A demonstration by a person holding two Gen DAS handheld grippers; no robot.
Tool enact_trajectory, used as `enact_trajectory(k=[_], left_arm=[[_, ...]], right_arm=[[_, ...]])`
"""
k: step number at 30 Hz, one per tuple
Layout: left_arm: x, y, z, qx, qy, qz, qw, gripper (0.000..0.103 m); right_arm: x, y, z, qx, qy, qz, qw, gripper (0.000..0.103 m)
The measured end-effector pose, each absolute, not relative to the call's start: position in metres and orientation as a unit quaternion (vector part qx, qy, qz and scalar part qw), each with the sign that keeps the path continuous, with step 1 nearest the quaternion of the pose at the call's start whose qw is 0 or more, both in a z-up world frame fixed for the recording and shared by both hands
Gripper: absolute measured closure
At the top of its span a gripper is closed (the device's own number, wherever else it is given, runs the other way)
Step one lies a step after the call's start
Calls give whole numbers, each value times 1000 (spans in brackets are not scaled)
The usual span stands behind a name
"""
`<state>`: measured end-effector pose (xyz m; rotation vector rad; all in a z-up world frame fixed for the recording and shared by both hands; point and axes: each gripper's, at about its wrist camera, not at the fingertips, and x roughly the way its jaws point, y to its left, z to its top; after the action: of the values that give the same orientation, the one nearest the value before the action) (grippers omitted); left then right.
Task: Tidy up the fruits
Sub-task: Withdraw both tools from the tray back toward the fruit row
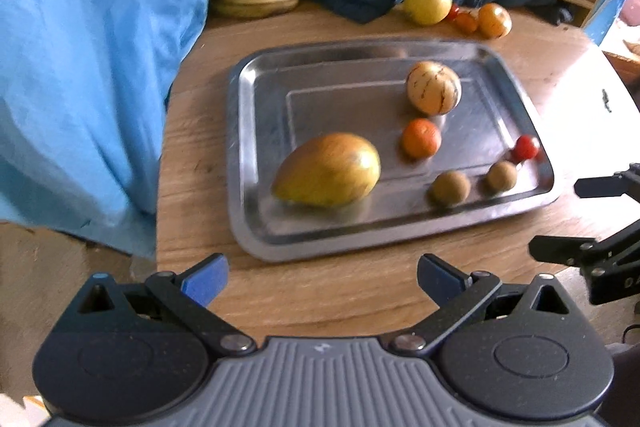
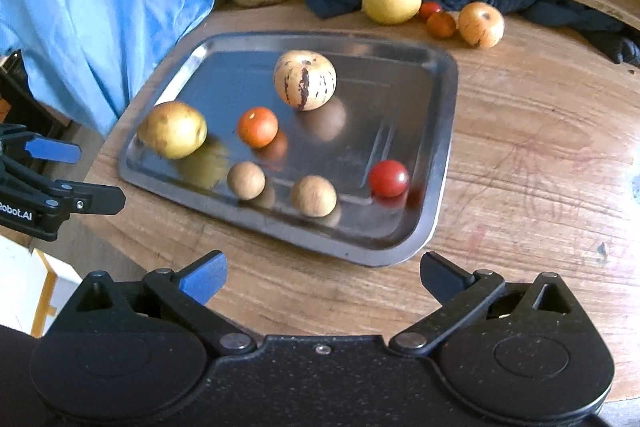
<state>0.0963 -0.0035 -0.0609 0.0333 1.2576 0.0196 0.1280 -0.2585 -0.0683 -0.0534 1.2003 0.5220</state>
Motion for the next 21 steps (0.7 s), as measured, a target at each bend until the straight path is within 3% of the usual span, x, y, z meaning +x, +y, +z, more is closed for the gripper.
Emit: enact_trajectory(k=[21], left_arm=[[131,13,-53,42,582,24,812,1]], right_arm=[[158,-254,-59,-2,534,223,816,1]])
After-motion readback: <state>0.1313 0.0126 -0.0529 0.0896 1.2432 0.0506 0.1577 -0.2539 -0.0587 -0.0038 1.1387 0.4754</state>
